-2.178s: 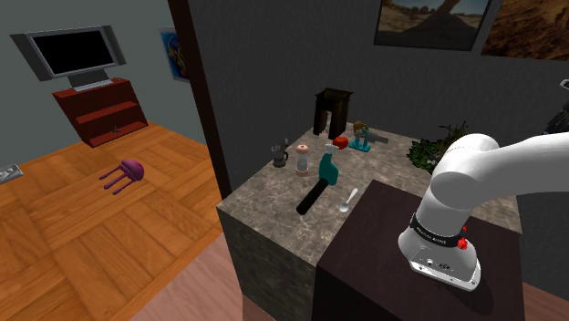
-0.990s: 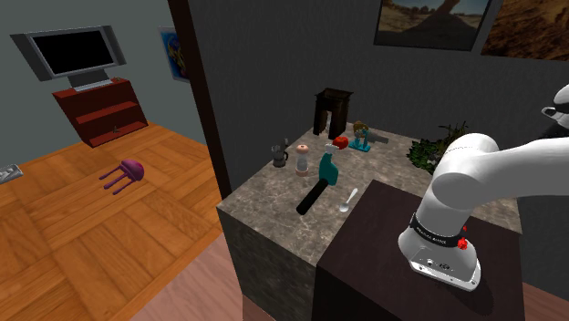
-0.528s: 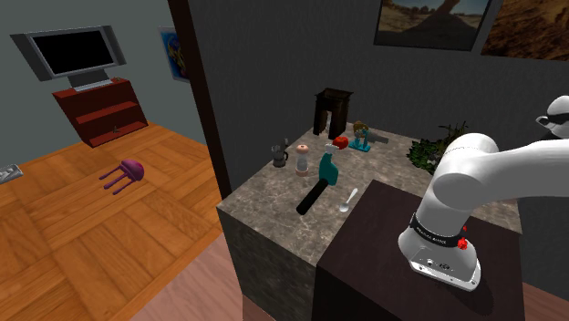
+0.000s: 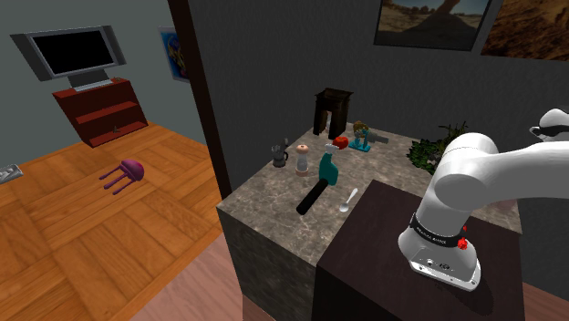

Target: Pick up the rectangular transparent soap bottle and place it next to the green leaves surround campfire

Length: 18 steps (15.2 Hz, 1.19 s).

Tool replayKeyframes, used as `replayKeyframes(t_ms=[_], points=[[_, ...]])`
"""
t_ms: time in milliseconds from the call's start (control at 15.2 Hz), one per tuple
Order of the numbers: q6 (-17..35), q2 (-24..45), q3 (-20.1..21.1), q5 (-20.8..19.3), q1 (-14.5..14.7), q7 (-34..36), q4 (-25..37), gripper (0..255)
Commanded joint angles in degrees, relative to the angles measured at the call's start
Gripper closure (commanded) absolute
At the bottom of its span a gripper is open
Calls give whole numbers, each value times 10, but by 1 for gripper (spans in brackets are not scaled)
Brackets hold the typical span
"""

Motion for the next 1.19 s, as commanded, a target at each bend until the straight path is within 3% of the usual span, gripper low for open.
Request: replayKeyframes(t_ms=[0, 198, 726, 792, 1122], points=[[9, -7, -12, -9, 6, 2, 1, 255], [23, -19, -31, -24, 15, 4, 4, 255], [23, -19, -31, -24, 15, 4, 4, 255], [23, -19, -31, -24, 15, 4, 4, 0], [23, -19, -31, -24, 15, 4, 4, 0]])
